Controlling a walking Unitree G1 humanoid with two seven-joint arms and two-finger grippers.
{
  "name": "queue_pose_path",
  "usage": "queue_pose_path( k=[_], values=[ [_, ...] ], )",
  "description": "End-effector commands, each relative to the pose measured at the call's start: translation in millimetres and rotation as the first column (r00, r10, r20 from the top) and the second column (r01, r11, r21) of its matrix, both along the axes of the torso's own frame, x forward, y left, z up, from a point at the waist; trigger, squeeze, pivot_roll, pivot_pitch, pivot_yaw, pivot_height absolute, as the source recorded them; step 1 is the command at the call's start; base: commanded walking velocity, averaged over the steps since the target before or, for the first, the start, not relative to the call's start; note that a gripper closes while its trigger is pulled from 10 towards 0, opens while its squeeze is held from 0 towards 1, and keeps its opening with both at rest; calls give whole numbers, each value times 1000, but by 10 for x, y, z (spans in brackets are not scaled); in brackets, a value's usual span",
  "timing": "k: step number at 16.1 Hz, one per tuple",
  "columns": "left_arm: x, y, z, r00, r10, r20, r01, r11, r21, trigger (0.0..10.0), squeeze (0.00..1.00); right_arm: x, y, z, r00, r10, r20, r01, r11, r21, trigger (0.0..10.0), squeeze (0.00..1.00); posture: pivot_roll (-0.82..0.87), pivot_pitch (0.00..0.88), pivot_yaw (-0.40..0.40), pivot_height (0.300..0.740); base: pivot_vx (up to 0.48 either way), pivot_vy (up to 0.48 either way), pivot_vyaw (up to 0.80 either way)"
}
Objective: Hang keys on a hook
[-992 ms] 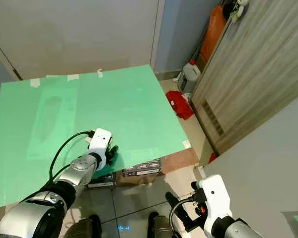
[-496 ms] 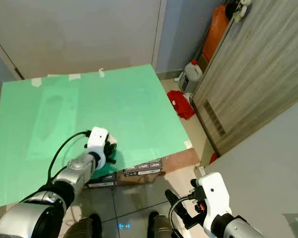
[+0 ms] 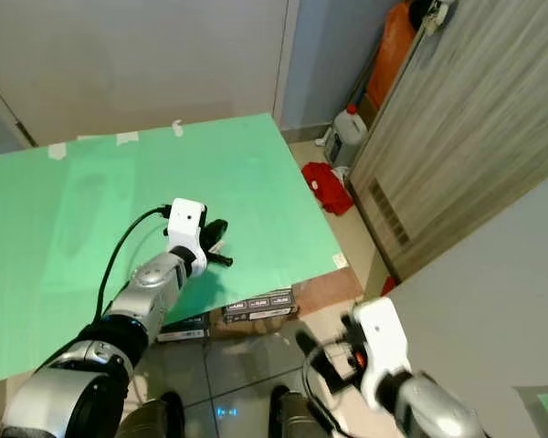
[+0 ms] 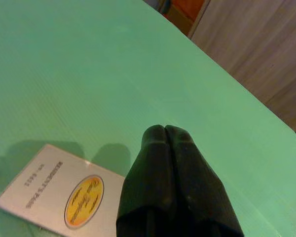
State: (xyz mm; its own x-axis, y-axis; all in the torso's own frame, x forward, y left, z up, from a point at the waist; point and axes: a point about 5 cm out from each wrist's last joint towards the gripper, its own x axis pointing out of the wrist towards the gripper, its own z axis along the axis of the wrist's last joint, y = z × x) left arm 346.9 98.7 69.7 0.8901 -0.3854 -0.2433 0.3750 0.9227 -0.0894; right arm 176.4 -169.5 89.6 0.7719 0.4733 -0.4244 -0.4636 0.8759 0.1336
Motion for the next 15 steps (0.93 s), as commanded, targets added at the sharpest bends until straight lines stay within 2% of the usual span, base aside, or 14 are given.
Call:
queue_pose_path(
  k=[1,2,3,6,7,9,10,11,15],
  values=[
    [-56,-4,-73,1000,-24,-7,25,998,58,0,0,101,-2,-69,1000,1,-1,-1,1000,4,10000,0,-221,121,-65,732,0,0,0],
    [-60,13,-99,1000,-18,-10,19,993,116,0,0,184,23,-66,1000,6,16,-6,1000,10,10000,0,-205,103,-64,732,0,0,0],
    [-45,53,-97,1000,8,9,-9,985,172,10000,0,319,58,-61,999,6,42,-7,1000,20,10000,0,-182,67,-65,732,0,0,0],
    [20,169,-60,999,26,21,-31,959,281,10000,0,533,132,-28,996,10,90,-13,999,37,10000,0,-153,18,-59,732,0,0,0],
    [57,233,-37,999,49,9,-49,957,285,10000,0,581,150,-13,995,8,103,-12,999,43,10000,0,-152,11,-57,732,0,0,0],
    [84,337,-37,997,81,-21,-70,948,312,10000,0,570,149,-19,994,2,108,-7,999,46,10000,0,-177,29,-51,732,0,0,0],
    [85,355,-42,996,87,-27,-74,946,317,10000,0,531,136,-24,995,0,104,-5,999,44,10000,0,-189,41,-50,732,0,0,0],
    [73,380,-68,994,101,-40,-83,945,317,10000,0,404,71,-39,996,-9,85,7,1000,28,10000,0,-238,83,-50,732,0,0,0],
    [-4,387,-193,990,115,-79,-84,942,326,10000,0,-69,-183,-36,999,-25,31,26,999,-43,10000,0,-354,156,-55,732,0,0,0]
  ],
)
